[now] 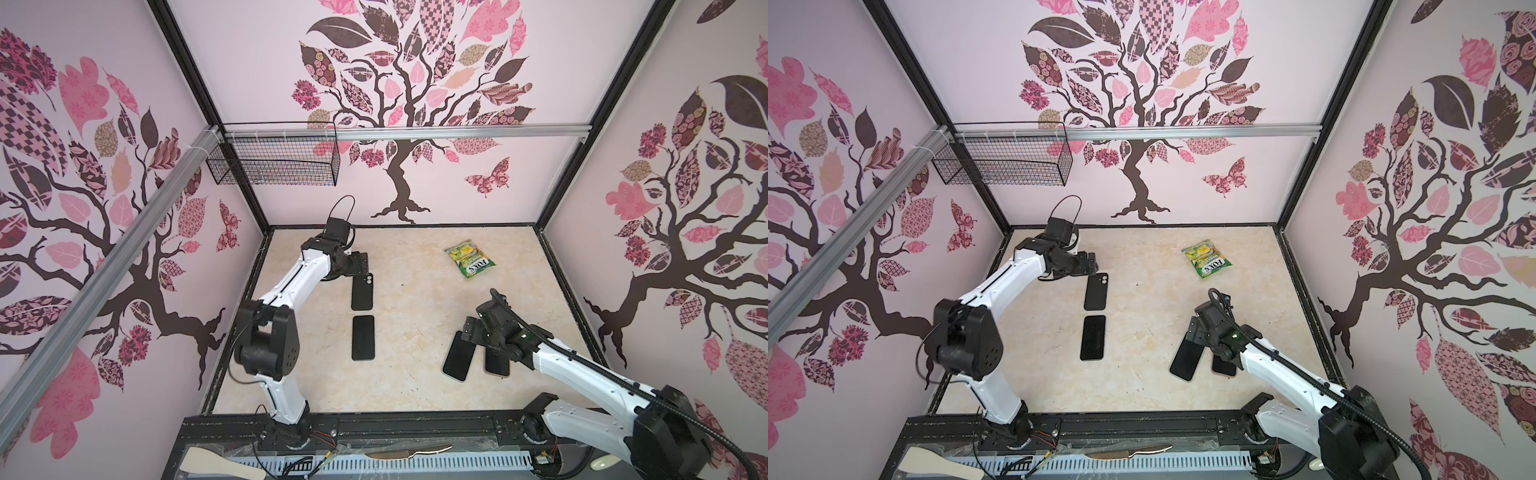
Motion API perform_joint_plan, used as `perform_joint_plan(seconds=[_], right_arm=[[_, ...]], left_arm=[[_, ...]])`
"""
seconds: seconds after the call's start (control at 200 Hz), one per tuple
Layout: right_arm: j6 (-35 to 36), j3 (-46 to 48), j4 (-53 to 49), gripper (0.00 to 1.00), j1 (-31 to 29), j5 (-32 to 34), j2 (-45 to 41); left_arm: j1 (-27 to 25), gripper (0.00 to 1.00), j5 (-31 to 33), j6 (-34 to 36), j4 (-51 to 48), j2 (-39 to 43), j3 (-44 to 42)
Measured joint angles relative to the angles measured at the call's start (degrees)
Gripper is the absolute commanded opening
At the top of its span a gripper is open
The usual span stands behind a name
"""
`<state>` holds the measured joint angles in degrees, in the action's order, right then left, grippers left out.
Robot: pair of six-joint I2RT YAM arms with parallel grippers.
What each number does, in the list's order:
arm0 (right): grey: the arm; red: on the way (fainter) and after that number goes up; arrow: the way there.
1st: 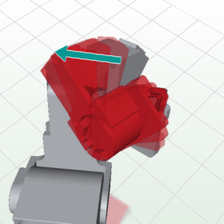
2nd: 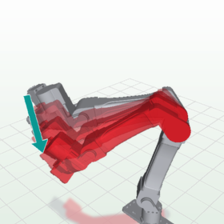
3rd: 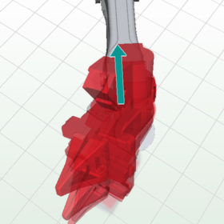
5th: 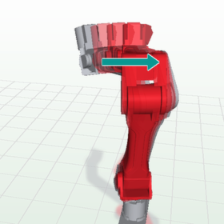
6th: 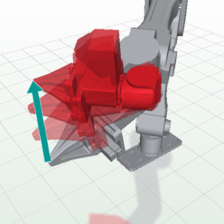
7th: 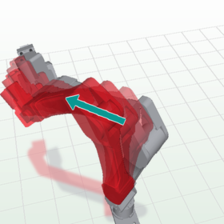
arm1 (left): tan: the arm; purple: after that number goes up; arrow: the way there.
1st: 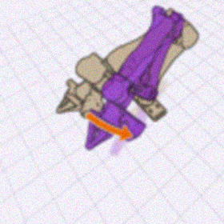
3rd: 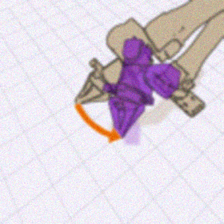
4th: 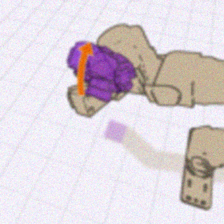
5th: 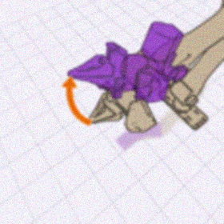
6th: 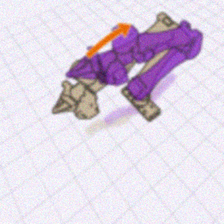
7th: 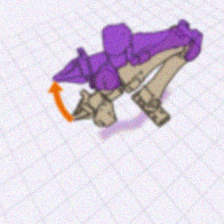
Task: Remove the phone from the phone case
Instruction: 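Lower the right gripper onto the white-rimmed phone and grasp it while the left draws back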
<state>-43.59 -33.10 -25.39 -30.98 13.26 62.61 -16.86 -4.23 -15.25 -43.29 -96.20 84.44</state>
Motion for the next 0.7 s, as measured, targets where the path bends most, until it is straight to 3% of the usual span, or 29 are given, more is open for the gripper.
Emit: perform_joint_plan(seconds=[0.19, 0.39, 0.7], right_arm=[[-6.58, -3.26, -3.58, 0.94, -1.68, -0.96, 3.34], [-13.14, -6.14, -4.63, 0.93, -7.23, -0.59, 8.41], [-17.03, -8.57, -5.38, 0.95, -7.48, -1.22, 17.49]], left_arm=[[-7.52, 0.97, 1.20, -1.51, 6.21, 15.08, -10.84], [-7.89, 0.97, 2.01, -4.31, 8.13, 22.40, -20.83], [-7.93, 0.97, 2.73, -5.84, 7.69, 30.21, -27.17]])
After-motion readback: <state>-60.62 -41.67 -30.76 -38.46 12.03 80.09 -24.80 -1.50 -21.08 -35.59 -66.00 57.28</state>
